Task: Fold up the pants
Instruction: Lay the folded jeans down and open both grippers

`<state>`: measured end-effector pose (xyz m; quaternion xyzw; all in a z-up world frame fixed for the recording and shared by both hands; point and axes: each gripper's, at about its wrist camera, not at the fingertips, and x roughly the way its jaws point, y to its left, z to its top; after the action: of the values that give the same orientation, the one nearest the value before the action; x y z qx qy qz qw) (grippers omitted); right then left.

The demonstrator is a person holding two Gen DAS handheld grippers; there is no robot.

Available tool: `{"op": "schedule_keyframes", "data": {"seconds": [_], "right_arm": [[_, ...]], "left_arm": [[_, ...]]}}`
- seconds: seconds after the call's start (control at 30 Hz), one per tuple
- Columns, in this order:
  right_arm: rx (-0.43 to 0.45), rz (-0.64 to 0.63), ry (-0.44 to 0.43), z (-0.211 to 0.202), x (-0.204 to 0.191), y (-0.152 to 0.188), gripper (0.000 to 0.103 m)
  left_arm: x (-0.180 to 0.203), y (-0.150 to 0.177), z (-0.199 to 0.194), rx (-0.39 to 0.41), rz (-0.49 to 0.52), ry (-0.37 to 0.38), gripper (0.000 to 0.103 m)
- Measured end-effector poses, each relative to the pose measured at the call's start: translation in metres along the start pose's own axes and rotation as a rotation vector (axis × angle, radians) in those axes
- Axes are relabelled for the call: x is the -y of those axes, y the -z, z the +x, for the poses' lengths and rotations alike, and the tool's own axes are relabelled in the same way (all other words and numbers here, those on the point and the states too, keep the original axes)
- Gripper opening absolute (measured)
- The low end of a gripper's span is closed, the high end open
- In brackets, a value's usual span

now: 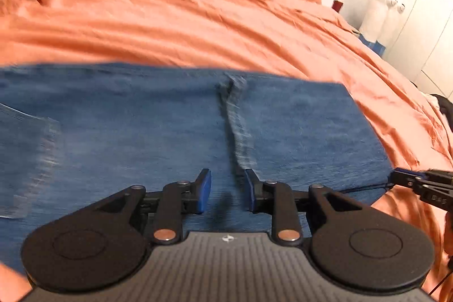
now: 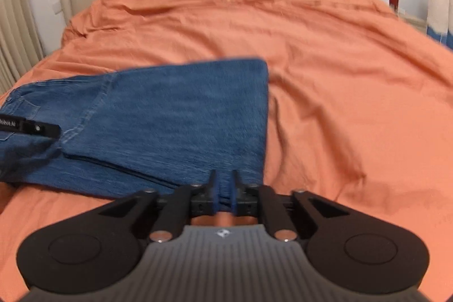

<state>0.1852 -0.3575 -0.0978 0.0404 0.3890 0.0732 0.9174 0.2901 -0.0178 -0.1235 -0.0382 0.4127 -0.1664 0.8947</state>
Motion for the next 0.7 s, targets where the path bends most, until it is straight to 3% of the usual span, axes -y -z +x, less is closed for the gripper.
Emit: {"op": "schedule_keyframes", "data": {"seconds": [0.03,0.2,0.37,0.53,0.7], "right_arm": [[0.005,-0.022,-0.003,-0.004,-0.007,-0.002,0.023],[0.017,-0.119,-0.052,-0.01,-0.05,-0.017,0.022],[-0.01,-0.197,-0.088,0.013,-0.098,-0.039,0.022],[-0.048,-0.226,-0.104,0.045,-0.139,-0.053,0.022],[-0.077,-0.264,-0.097,0.077,-0.168,-0.066,0.022]], "left_arm": [[-0.009,-0.002,-0.01,0.012,-0.006,-0.018,0.032],[-0.075,-0.009,-0.066,0.064,-0.09,-0.124,0.033],[-0.156,-0.004,-0.116,0.123,-0.272,-0.203,0.039],[-0.234,0.03,-0.133,0.183,-0.54,-0.22,0.048],[-0.302,0.066,-0.119,0.269,-0.85,-0.12,0.048]]}}
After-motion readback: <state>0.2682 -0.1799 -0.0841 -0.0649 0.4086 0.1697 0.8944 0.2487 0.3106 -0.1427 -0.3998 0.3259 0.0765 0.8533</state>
